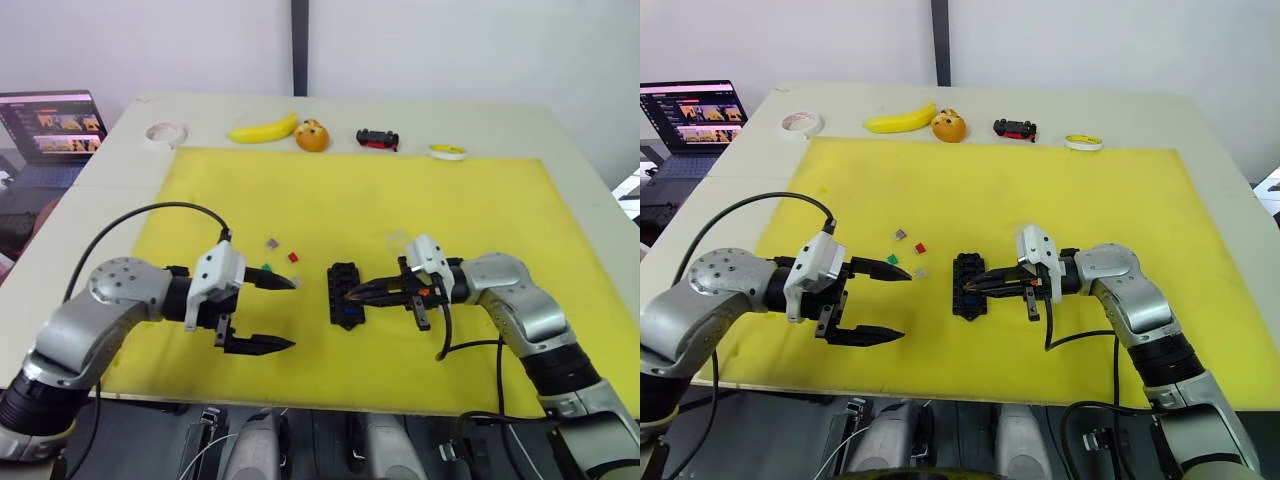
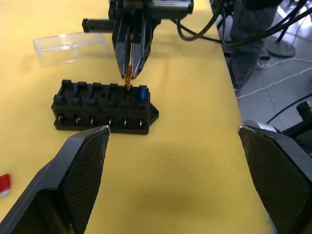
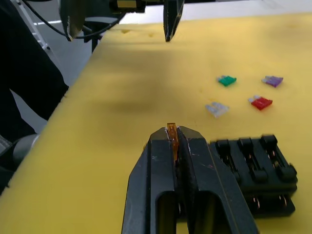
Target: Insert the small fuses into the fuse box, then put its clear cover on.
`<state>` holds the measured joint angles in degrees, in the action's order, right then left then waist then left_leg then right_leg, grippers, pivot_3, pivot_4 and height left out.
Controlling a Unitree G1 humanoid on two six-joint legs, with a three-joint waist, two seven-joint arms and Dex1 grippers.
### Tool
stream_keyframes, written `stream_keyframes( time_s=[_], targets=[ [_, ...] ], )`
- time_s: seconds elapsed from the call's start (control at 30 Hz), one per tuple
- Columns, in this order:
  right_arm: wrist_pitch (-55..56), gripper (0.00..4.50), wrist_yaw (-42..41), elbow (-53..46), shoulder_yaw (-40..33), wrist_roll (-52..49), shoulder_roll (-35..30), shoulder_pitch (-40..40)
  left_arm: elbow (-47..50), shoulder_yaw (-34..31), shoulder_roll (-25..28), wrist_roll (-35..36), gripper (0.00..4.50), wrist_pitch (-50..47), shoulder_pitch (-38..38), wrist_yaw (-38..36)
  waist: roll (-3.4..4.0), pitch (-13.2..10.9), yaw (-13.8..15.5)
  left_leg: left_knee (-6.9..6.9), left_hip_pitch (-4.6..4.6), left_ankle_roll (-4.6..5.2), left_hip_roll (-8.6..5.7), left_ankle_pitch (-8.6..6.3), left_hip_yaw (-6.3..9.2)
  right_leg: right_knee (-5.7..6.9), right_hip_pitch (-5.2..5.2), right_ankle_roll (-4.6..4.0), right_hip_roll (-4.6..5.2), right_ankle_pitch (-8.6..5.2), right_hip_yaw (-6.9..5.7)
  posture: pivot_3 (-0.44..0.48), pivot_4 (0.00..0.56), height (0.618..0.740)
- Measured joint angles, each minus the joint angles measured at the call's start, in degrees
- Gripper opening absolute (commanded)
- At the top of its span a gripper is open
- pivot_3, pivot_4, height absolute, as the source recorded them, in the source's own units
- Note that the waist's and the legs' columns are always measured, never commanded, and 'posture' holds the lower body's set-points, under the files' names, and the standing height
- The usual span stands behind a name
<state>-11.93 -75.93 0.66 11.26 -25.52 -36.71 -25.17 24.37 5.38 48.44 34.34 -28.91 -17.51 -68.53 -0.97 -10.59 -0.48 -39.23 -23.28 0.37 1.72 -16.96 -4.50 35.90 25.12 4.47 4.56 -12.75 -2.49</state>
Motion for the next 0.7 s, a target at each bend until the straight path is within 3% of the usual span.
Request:
stream_keyframes(
  time_s=[0.7],
  targets=[
    [2.28,0.0,-0.36,1.98,0.19,2.21,3.32,-0.02,-1.0,3.17,-3.75,-5.74,4.43,-0.27,-1.28,2.67,0.0,0.0,-0.03,-0.02,0.02,-0.06,0.0,0.04,0.03,0.11,0.01,0.0,0.0,0.0,0.0,0.0,0.15,0.737]
  ],
)
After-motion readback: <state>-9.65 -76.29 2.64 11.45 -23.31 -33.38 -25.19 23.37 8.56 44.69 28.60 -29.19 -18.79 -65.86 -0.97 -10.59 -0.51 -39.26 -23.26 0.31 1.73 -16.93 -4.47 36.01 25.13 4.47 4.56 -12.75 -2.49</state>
